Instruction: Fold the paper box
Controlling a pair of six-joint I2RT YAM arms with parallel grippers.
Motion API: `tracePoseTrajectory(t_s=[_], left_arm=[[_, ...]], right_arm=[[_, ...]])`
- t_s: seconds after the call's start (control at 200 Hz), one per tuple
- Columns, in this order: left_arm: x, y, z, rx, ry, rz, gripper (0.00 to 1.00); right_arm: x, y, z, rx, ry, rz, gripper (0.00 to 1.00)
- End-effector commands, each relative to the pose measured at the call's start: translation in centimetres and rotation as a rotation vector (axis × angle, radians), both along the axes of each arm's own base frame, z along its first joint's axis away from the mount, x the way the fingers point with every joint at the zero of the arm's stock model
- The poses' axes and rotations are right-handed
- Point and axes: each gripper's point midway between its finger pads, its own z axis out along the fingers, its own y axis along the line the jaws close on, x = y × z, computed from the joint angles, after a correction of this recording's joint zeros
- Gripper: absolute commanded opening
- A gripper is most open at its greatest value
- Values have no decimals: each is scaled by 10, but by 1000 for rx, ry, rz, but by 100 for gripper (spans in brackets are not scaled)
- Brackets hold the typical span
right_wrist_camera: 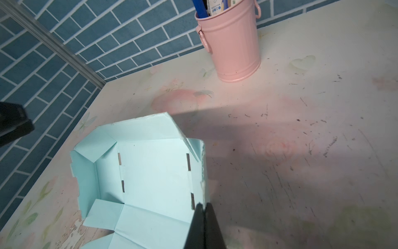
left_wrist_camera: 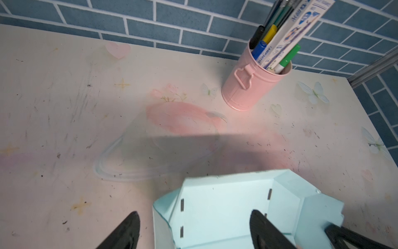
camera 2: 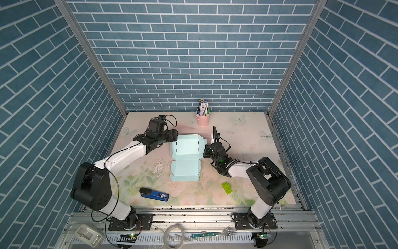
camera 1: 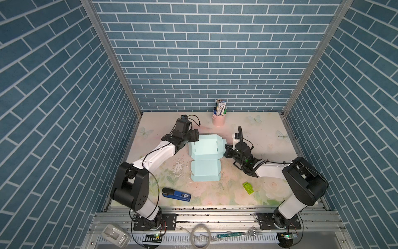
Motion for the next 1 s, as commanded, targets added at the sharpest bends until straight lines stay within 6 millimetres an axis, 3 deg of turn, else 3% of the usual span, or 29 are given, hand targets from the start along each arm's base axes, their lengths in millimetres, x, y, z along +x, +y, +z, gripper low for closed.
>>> tracePoseTrajectory(t_s=[0.0, 0.17, 0.27, 0.39, 0.615, 0.775, 0.995], left_arm=[[7, -20, -9, -53, 39, -136, 82], [15, -30, -22, -71, 87, -202, 73], [15, -25, -30, -47, 123, -167, 67], [8, -9, -37, -4, 158, -96, 68], [-10, 19, -47, 70, 188, 10, 78], [-8, 6, -52, 39, 157, -59, 73], [-9, 0, -52, 7, 187, -59, 57]], right_arm=[[-3, 16, 13, 23, -74, 90, 0], [-2, 16, 11, 15, -72, 88, 0], [0, 14, 10, 6, -72, 73, 0], [3, 12, 8, -2, -71, 59, 0], [9, 14, 2, -8, -68, 46, 0], [12, 19, 2, -1, -70, 53, 0], [14, 18, 4, -2, -74, 42, 0]])
